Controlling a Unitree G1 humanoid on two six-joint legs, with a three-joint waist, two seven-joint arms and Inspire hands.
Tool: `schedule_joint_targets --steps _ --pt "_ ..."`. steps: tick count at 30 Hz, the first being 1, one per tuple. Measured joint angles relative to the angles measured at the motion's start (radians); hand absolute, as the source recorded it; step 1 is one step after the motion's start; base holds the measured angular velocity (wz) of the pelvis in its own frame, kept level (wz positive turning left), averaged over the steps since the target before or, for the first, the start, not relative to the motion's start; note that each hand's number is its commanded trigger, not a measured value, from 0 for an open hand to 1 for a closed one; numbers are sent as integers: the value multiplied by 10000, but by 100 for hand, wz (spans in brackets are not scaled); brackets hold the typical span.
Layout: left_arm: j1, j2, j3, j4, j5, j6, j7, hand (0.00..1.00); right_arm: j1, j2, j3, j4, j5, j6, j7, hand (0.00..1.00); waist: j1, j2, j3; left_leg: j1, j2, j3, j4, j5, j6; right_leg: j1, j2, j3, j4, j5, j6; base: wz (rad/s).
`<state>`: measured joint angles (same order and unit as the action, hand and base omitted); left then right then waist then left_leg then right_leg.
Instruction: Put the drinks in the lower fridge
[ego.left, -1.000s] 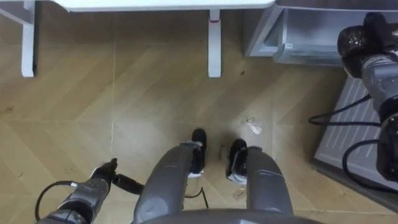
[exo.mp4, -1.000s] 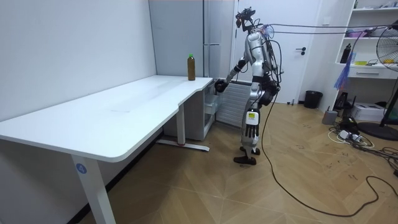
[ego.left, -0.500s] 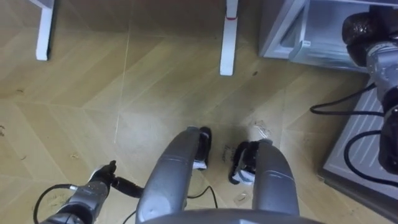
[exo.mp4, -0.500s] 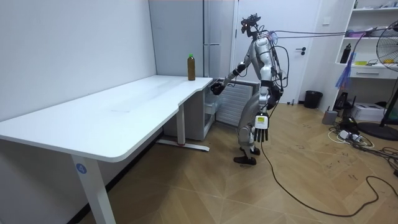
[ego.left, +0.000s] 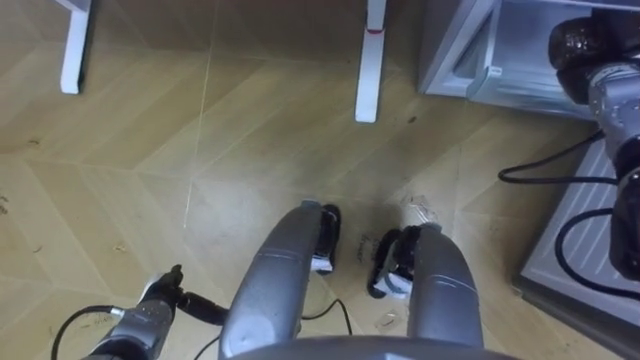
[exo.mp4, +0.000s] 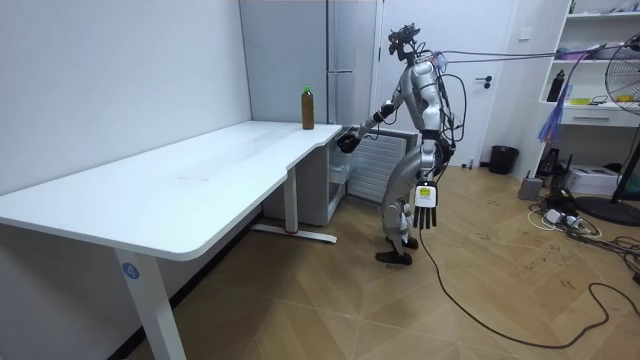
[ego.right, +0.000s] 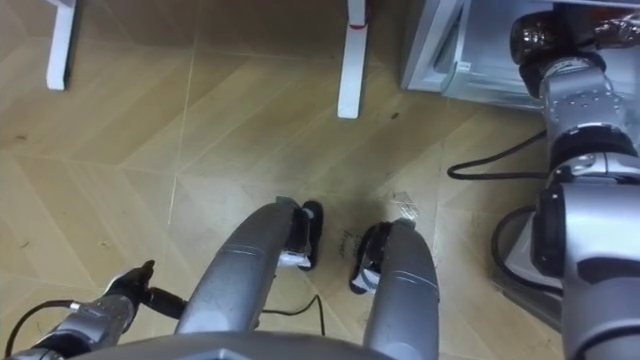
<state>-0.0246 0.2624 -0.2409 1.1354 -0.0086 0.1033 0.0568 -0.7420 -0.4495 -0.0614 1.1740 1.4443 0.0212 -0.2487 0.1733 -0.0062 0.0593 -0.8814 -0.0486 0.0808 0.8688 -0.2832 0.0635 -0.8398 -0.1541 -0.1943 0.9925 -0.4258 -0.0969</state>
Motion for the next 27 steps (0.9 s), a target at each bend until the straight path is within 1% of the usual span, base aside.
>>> schedule_joint_targets --steps 6,7,10,11,13,14,19,23,27 --pt "17 -5 -2 -94 -71 0 20 0 -7 12 -4 -9 1 21 36 0 264 16 -13 -11 5 -16 -27 3 5 55 -28 -109 -92 -1 4 5" --pt "52 -5 -2 -108 -223 0 30 0 -11 12 -5 -9 0 22 58 0 275 35 -26 -11 7 -31 -42 4 7 86 -28 -145 -131 -2 7 6" --pt "287 -35 2 -184 -365 16 29 0 -9 11 -17 -6 -5 22 96 0 244 137 -101 1 0 -51 -72 15 28 150 -62 -220 -194 -9 28 5" --pt "348 -47 9 -208 -394 69 27 0 -7 11 -20 -5 -12 22 96 0 232 165 -118 9 -10 -43 -88 21 39 156 -85 -232 -193 -14 38 5" --pt "410 -48 8 -289 -394 168 17 0 -5 10 -22 4 -7 23 95 0 217 190 -134 25 -14 -33 -111 30 52 162 -106 -249 -195 -16 41 4" --pt "450 -48 9 -373 -394 217 16 0 0 11 -22 6 -7 26 102 0 217 196 -137 33 -14 -31 -121 33 52 163 -107 -251 -195 -16 41 0" --pt "582 -49 8 -560 -388 218 12 0 17 11 -23 29 1 29 94 0 135 198 -138 60 -20 -16 -164 49 44 164 -110 -226 -198 -16 40 0" --pt "587 -50 5 -566 -395 220 37 0 20 15 -3 30 23 42 59 0 -20 198 -137 85 -22 7 -193 50 43 164 -104 -189 -206 -16 40 0" --pt "586 -53 5 -583 -395 219 78 0 20 14 -4 53 51 42 54 0 -45 199 -136 114 -24 22 -218 49 43 163 -96 -151 -214 -16 41 0"
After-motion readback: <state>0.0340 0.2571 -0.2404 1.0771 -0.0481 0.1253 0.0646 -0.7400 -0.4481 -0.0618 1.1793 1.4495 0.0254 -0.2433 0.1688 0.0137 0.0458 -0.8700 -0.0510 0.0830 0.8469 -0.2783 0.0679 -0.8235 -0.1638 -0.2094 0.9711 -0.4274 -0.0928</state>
